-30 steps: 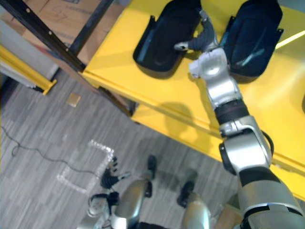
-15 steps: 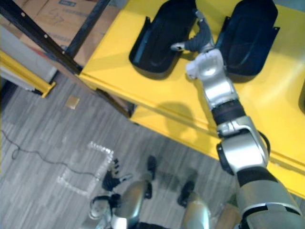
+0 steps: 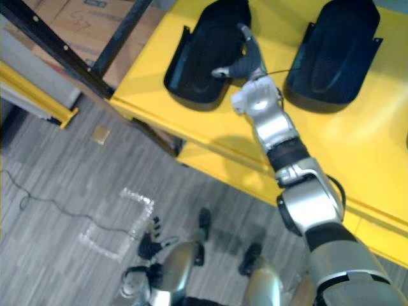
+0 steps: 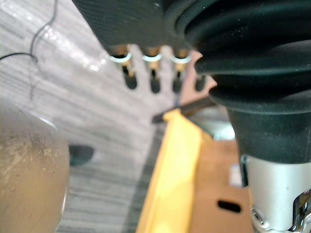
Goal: Walk over and take plastic housings, then place them on the shelf
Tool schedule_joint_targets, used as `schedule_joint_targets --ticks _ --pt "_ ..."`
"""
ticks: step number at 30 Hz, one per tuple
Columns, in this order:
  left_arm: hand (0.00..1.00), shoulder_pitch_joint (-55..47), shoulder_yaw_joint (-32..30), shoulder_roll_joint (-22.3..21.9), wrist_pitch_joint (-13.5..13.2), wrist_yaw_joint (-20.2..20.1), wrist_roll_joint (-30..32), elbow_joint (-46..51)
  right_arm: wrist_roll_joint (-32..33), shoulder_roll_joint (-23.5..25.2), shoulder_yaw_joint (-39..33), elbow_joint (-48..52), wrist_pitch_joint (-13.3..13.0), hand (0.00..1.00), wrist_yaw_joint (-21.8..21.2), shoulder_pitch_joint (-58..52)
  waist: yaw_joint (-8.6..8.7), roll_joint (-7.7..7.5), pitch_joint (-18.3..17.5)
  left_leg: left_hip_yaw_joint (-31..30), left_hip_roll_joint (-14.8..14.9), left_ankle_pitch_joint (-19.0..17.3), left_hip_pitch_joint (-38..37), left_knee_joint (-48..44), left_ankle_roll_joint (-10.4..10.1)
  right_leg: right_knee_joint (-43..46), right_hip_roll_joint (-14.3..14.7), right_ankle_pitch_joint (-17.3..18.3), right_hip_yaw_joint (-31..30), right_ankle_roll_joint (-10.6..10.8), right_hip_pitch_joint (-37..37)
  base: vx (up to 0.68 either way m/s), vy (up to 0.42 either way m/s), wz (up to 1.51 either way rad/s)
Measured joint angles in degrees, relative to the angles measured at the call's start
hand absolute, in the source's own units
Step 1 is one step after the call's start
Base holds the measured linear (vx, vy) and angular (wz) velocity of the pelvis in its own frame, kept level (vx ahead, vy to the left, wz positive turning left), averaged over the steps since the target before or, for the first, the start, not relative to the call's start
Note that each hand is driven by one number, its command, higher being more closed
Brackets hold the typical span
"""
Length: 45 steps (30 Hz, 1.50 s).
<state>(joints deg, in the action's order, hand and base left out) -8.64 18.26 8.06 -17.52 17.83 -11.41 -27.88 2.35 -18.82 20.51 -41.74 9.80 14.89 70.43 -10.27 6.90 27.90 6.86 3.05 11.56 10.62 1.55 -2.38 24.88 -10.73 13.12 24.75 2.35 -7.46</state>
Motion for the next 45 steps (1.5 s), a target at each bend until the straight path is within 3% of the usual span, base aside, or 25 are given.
schedule_joint_targets --ticks 6,11,12,16,20,22,25,27,29,31,37,42,45 --pt "0.00 -0.37 0.06 0.00 0.02 0.00 0.00 -0.06 0.00 1.45 1.33 -0.53 0.00 0.00 1.83 -0.04 -0.23 0.00 0.00 -0.30 -0.07 -0.01 0.10 0.01 0.00 -0.78 0.09 -0.21 0.48 0.30 0.55 0.02 0.035 0.04" --pt "0.00 -0.34 0.40 0.05 -0.21 0.05 0.03 -0.16 -1.77 2.72 1.33 -1.95 -1.46 0.00 9.01 -0.06 -0.50 0.00 0.00 -0.35 0.10 0.00 0.35 0.00 0.00 -1.65 0.52 -0.53 0.59 0.44 0.75 0.03 0.014 0.02" --pt "0.00 -0.34 0.42 0.05 -0.76 0.11 0.03 -0.36 -3.07 2.73 0.83 -2.36 -3.12 0.00 13.20 -0.06 -0.72 0.00 0.00 -0.38 0.21 0.00 0.34 0.00 0.00 -1.91 0.73 -0.63 0.59 0.43 0.87 0.04 0.002 0.01" --pt "0.00 -0.34 0.57 0.05 -1.25 0.25 0.07 -0.42 -6.02 2.94 -3.19 -2.00 -7.63 0.00 21.24 -0.02 -0.88 0.00 0.00 -0.38 0.29 0.00 -0.12 0.05 -0.01 -2.31 0.95 -0.67 0.60 0.43 1.50 0.04 -0.001 -0.01" --pt "0.00 -0.35 0.71 0.05 -1.41 0.81 0.17 -0.47 -11.23 2.91 -6.53 5.10 -10.63 0.00 26.48 0.09 -0.50 -0.01 0.00 -0.22 0.38 -0.01 -0.59 0.20 -0.01 -2.49 1.07 -0.73 0.47 0.42 1.90 0.01 0.001 -0.02" --pt "0.00 -0.39 0.71 0.05 -1.42 0.77 0.20 -0.51 -12.37 2.91 -6.92 8.75 -12.69 0.00 26.27 0.10 -0.02 -0.01 0.00 -0.22 0.48 -0.01 -0.97 0.26 -0.01 -2.86 1.30 -0.90 0.46 0.46 2.42 0.01 0.003 -0.03" --pt "0.00 -0.47 0.61 0.19 -1.48 0.03 0.58 -0.58 -12.10 3.15 -6.45 15.35 -15.30 0.00 21.88 -0.07 0.22 -0.15 -0.07 0.06 0.83 -0.01 -2.47 1.09 -0.02 -4.08 1.83 -1.36 0.19 0.38 3.77 0.03 0.009 -0.10" --pt "0.00 -0.58 0.51 0.49 -1.48 -0.71 0.64 -0.59 -9.56 3.14 -4.42 20.16 -17.42 0.00 16.01 -0.66 0.67 -0.62 -0.36 0.23 0.87 -0.03 -2.63 1.19 -0.05 -4.18 1.87 -1.39 0.04 0.37 3.83 0.02 0.008 -0.06" --pt "0.00 -0.93 0.24 0.76 -1.48 -1.33 0.76 -0.78 -4.66 3.20 0.09 27.78 -18.55 0.00 6.76 -3.84 1.71 -1.76 -0.97 0.38 0.90 -0.03 -2.84 1.54 -0.05 -4.71 2.00 -1.62 -0.04 0.50 4.03 0.04 0.016 -0.03" --pt "0.00 -1.01 0.10 1.14 -1.21 -1.99 0.81 -0.80 -0.58 3.35 3.60 31.59 -18.05 0.00 -0.42 -7.40 1.77 -2.53 -1.41 1.27 0.90 -0.05 -3.86 1.99 -0.04 -5.66 2.18 -2.02 -0.47 0.64 4.87 0.05 0.022 -0.13" --pt "0.00 -1.13 -2.62 1.22 -0.86 -2.83 0.78 -0.77 11.13 2.84 10.04 40.07 -11.63 0.00 -18.58 -14.05 2.04 -3.77 -2.04 1.99 0.56 -1.29 -4.46 1.85 0.65 -8.41 2.41 -4.03 -1.27 1.69 6.43 0.03 0.036 -0.08" --pt "0.00 -1.15 -4.78 2.14 -0.39 -2.09 0.59 -0.78 17.86 1.69 11.28 44.04 -11.04 0.00 -27.69 -14.28 1.92 -3.89 -1.99 2.34 -0.06 -1.86 -3.51 1.61 1.37 -10.05 2.12 -5.30 -1.23 2.32 6.32 0.01 0.055 0.02" --pt "0.00 -1.23 -5.39 2.74 0.19 -1.95 0.56 -0.82 18.95 1.58 11.75 44.98 -11.04 0.00 -29.32 -14.47 1.74 -3.96 -1.95 2.18 -0.27 -2.00 -3.12 1.43 1.57 -10.40 2.00 -5.47 -1.08 2.38 6.26 0.02 0.011 0.04"
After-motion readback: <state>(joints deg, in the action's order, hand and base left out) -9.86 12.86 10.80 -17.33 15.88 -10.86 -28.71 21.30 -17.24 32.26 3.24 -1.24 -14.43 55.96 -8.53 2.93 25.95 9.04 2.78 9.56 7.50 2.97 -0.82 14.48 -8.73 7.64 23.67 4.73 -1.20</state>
